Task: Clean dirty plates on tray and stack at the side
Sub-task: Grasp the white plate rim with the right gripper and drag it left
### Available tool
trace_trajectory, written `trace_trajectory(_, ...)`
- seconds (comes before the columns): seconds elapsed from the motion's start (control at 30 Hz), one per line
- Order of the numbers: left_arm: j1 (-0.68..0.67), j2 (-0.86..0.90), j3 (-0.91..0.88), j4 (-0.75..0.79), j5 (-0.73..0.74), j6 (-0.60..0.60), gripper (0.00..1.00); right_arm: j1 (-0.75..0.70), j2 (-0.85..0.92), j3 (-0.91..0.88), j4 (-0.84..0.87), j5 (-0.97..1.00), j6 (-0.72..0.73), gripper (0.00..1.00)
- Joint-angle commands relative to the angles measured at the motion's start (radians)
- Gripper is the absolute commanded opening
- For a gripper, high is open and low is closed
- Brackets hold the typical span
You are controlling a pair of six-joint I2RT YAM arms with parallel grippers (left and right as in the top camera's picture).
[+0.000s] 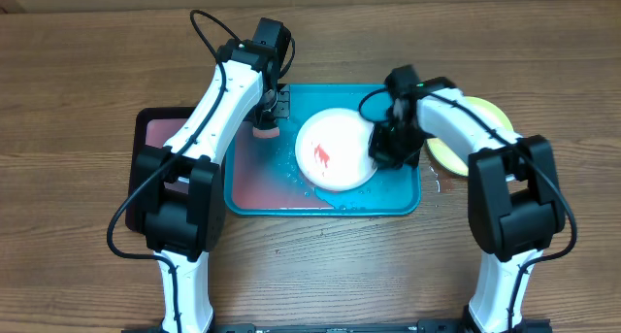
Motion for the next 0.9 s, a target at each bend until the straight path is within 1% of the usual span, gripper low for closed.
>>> trace_trajectory(0.0, 0.003, -0.004, -0.007, 0.001, 0.012, -0.021, 0.04, 0.026, -0.053, 0.021, -0.030, -0.006, -0.190, 0.24)
trace_trajectory(0.03, 0.003, -0.004, -0.007, 0.001, 0.012, -0.021, 0.04, 0.027, -0.060, 0.027, -0.032, -0.003, -0.223, 0.33)
trace_trajectory(0.07, 0.003, -0.004, -0.007, 0.002, 0.012, -0.021, 0.04, 0.027, -0.063, 0.032, -0.026, 0.008, -0.243, 0.39)
trace_trajectory(0.13, 0.003, -0.004, -0.007, 0.005, 0.012, -0.021, 0.04, 0.025, -0.065, 0.039, 0.002, 0.054, -0.262, 0.55)
trace_trajectory(0.17, 0.002, -0.004, -0.007, 0.006, 0.013, -0.021, 0.04, 0.023, -0.065, 0.039, 0.025, 0.083, -0.272, 0.58)
trace_trajectory(0.3, 0.002, -0.004, -0.007, 0.005, 0.012, -0.021, 0.04, 0.020, -0.064, 0.033, 0.133, 0.199, -0.337, 0.66)
trace_trajectory(0.4, 0.003, -0.004, -0.007, 0.006, 0.012, -0.021, 0.04, 0.020, -0.056, 0.031, 0.195, 0.209, -0.425, 0.66)
trace_trajectory(0.47, 0.003, -0.004, -0.007, 0.007, 0.012, -0.021, 0.04, 0.020, -0.047, 0.028, 0.222, 0.209, -0.454, 0.66)
trace_trajectory(0.5, 0.003, -0.004, -0.007, 0.007, 0.012, -0.021, 0.04, 0.020, -0.042, 0.028, 0.227, 0.208, -0.457, 0.65)
trace_trajectory(0.7, 0.003, -0.004, -0.007, 0.010, 0.012, -0.021, 0.04, 0.020, 0.005, 0.028, 0.211, 0.192, -0.459, 0.46)
trace_trajectory(0.73, 0.003, -0.004, -0.007, 0.012, 0.012, -0.021, 0.04, 0.020, 0.008, 0.028, 0.204, 0.185, -0.459, 0.41)
trace_trajectory(0.8, 0.002, -0.004, -0.007, 0.016, 0.012, -0.021, 0.04, 0.021, 0.011, 0.023, 0.200, 0.166, -0.454, 0.27)
trace_trajectory(0.87, 0.002, -0.004, -0.007, 0.016, 0.013, -0.021, 0.04, 0.021, 0.011, 0.023, 0.194, 0.148, -0.418, 0.13)
